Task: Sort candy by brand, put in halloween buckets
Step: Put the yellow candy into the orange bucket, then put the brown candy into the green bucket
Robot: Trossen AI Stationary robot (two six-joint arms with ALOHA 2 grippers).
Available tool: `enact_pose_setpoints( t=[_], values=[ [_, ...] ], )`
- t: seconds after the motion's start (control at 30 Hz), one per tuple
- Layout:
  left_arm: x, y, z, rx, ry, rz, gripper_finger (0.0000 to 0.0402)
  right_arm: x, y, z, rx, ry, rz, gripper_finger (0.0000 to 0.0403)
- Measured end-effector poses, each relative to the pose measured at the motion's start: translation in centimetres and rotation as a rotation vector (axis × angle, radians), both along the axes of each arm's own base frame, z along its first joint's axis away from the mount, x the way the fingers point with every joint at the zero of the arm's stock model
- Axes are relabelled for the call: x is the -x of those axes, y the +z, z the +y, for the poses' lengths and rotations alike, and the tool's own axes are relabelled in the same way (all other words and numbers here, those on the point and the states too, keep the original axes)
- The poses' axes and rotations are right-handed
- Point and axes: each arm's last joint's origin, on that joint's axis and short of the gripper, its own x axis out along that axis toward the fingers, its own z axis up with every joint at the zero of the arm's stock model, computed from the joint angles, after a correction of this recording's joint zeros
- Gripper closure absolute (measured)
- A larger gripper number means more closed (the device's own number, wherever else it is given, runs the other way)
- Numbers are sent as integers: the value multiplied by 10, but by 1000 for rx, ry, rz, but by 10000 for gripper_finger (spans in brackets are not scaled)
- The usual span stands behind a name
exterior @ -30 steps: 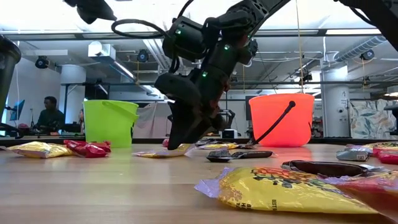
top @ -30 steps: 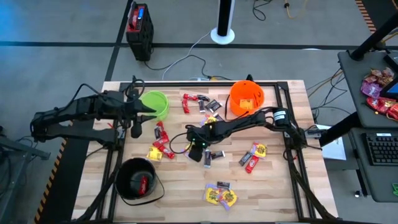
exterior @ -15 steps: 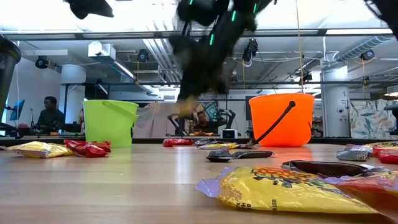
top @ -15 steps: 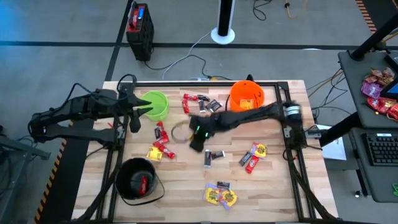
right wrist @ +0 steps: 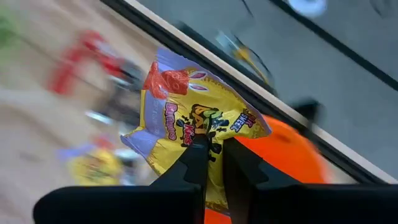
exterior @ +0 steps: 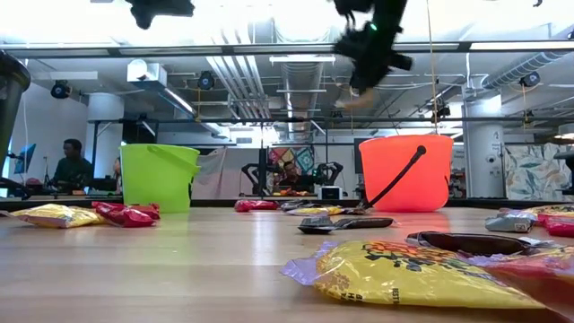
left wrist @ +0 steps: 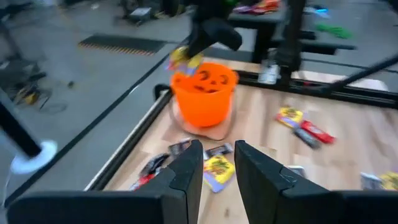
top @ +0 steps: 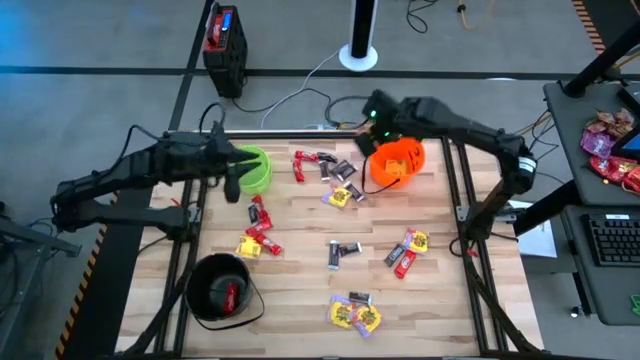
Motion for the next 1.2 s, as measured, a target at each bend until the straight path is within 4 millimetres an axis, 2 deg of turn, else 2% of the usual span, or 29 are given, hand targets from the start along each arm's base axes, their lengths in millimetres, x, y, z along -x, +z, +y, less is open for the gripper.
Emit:
enact_pose_setpoints(
  t=[0.1,0.17,0.37,0.53,0.8,1.0,1.2],
  values=[
    [-6,-4,13,83,96,5,325,25,1,-21,-51,-42,65,380],
    [-9,-4,19,146,151,-15,325,39,0,-28,-116,-62,93,380],
    [-13,-4,24,308,240,-45,325,67,-1,-27,-263,-119,212,380],
    [-21,-4,27,360,268,-36,325,64,-13,-33,-270,-95,240,380],
    [-36,-1,33,436,312,13,325,50,-45,-45,-292,-36,323,376],
    [-42,6,35,449,321,159,325,46,-54,-50,-308,-30,345,317],
    [-39,12,31,434,218,326,325,47,-52,-50,-310,-29,331,253]
  ],
)
